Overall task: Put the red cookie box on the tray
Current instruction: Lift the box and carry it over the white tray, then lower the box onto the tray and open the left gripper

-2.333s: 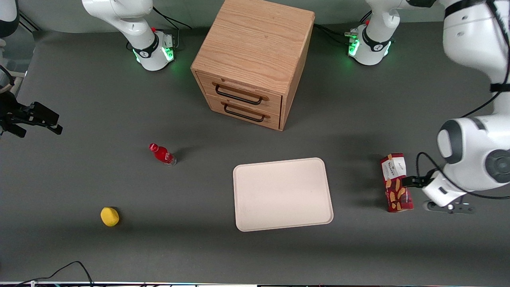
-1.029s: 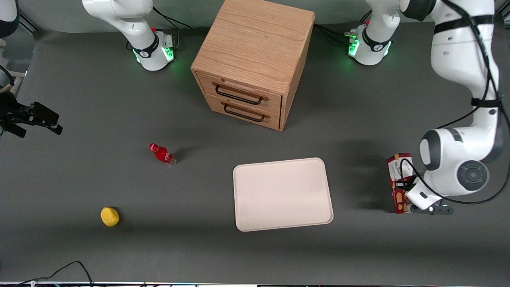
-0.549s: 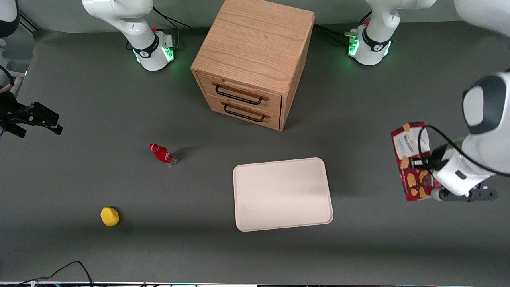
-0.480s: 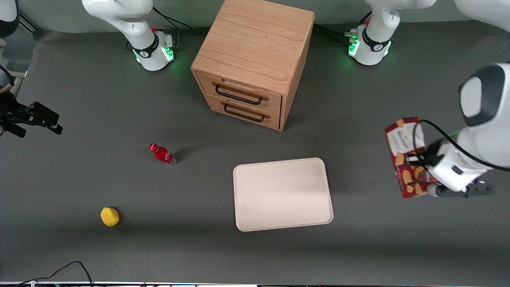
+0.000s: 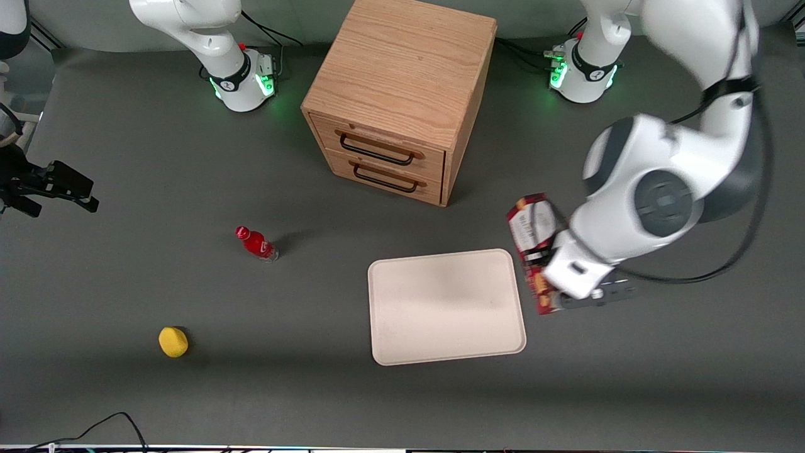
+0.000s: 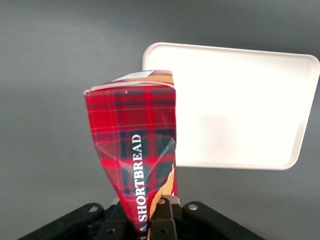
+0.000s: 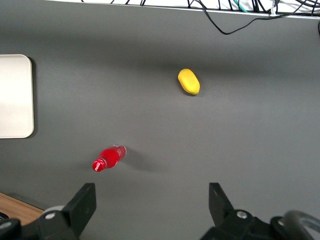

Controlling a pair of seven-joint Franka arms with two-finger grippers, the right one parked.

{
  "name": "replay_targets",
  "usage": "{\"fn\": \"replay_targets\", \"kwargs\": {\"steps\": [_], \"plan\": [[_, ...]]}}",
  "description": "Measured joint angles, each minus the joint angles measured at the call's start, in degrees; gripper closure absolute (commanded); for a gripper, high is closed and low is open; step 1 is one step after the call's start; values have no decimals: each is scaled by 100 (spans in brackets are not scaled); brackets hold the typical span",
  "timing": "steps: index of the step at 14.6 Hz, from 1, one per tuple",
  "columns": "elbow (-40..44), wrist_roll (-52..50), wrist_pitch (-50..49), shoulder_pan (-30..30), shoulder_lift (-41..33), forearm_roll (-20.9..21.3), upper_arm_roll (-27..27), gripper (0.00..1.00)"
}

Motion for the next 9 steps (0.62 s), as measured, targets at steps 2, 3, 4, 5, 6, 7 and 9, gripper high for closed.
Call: {"fn": "replay_targets", "kwargs": {"steps": [2, 3, 4, 5, 6, 7, 9], "plan": [[-19, -91, 618, -192, 453, 8, -1, 100], [-24, -91, 853, -243, 678, 26, -1, 100], [-23, -81, 1011, -276, 886, 94, 0, 100], [-21, -72, 1098, -295, 1054, 205, 0, 100], [-17, -50, 1135, -304, 1184, 298, 0, 100], [-15, -3, 1152, -306, 1283, 359, 0, 100], [-10, 136, 1157, -323, 1427, 443, 0, 100]]}}
